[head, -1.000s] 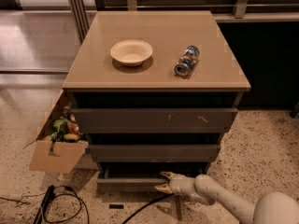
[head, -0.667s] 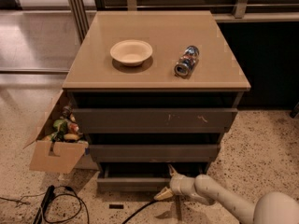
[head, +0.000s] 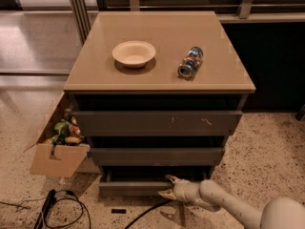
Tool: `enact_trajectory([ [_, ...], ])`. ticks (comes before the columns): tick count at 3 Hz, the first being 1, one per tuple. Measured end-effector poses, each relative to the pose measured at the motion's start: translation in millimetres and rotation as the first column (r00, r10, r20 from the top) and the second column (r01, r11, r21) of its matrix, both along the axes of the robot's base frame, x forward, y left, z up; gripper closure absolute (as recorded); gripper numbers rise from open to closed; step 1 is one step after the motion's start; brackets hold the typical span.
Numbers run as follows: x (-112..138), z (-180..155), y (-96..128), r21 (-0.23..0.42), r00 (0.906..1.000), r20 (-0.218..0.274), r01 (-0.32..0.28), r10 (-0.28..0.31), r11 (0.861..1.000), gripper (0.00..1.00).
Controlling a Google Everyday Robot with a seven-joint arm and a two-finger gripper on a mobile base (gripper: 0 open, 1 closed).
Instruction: Open bottom drawer
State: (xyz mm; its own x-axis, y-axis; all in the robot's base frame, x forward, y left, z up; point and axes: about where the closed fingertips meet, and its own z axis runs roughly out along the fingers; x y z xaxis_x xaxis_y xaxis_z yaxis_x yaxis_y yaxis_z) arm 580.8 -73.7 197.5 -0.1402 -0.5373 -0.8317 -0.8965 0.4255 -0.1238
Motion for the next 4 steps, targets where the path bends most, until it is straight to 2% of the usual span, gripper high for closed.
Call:
enact_trajectory([
  [1, -32.1, 7.4, -20.2, 0.001, 0.9995, 0.031, -0.012, 0.012, 1.000, 0.77],
  [2, -73.1, 17.5, -52.2, 0.002, 0.9986, 0.052, -0.003, 0.003, 1.000, 0.98],
  [3, -153.0, 10.4, -71.9, 0.050, 0.9972, 0.066, -0.039, 0.035, 0.998, 1.00],
  [4, -173.8, 13.9, -96.1, 0.069, 0.9972, 0.074, -0.001, -0.004, 0.998, 0.82],
])
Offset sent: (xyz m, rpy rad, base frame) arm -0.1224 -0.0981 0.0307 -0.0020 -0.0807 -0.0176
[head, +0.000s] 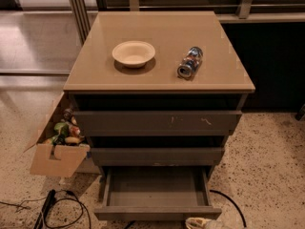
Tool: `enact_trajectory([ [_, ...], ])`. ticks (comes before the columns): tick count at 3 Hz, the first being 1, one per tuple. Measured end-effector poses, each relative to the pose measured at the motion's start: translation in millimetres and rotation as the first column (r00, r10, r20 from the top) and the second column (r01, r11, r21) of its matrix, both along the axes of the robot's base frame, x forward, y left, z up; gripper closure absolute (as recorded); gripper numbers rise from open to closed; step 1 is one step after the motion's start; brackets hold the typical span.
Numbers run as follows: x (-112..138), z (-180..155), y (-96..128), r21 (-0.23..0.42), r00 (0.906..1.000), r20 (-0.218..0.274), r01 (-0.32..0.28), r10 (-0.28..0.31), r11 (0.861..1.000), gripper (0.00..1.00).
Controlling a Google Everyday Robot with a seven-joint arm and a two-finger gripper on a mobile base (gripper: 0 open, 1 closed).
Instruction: Open bottom drawer
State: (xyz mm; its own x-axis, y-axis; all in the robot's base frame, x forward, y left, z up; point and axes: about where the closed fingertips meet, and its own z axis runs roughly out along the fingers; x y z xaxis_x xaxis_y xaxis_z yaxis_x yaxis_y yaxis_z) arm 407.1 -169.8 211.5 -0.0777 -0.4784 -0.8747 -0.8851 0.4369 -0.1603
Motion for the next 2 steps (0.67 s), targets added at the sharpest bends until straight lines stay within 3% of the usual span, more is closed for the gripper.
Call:
enact_trajectory([
  [1, 3.9, 0.8, 3.3, -0.001, 1.0000, 0.002, -0.004, 0.004, 1.000, 0.51],
  [2, 26.3, 6.4, 23.4, -0.007, 0.9993, 0.017, -0.032, 0.032, 0.999, 0.28],
])
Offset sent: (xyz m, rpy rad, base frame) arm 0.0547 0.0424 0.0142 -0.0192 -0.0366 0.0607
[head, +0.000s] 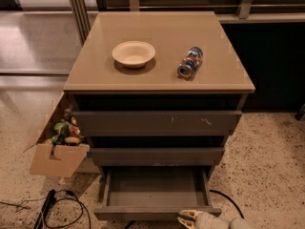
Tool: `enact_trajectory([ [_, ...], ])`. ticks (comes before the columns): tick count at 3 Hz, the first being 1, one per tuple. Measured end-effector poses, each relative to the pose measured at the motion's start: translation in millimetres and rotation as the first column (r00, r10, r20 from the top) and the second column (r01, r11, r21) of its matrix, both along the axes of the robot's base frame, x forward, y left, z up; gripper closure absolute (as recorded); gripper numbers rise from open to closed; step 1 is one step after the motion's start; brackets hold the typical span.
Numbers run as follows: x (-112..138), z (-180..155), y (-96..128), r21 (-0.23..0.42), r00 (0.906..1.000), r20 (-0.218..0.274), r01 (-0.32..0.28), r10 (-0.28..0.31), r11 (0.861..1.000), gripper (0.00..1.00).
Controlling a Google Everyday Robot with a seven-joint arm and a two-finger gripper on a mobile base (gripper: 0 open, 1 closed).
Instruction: Open bottom drawer
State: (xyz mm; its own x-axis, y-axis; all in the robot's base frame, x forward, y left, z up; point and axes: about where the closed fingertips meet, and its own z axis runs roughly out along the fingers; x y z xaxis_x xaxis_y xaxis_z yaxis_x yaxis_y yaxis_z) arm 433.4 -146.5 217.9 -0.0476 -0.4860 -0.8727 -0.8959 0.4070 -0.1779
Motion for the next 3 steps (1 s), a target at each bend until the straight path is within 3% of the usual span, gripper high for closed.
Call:
enact_trajectory([
  [1, 0.4, -0.1, 1.8, 0.000, 1.0000, 0.000, -0.004, 0.004, 1.000, 0.05],
  [3, 0.3, -0.1, 1.8, 0.001, 1.0000, 0.000, -0.004, 0.004, 1.000, 0.00],
])
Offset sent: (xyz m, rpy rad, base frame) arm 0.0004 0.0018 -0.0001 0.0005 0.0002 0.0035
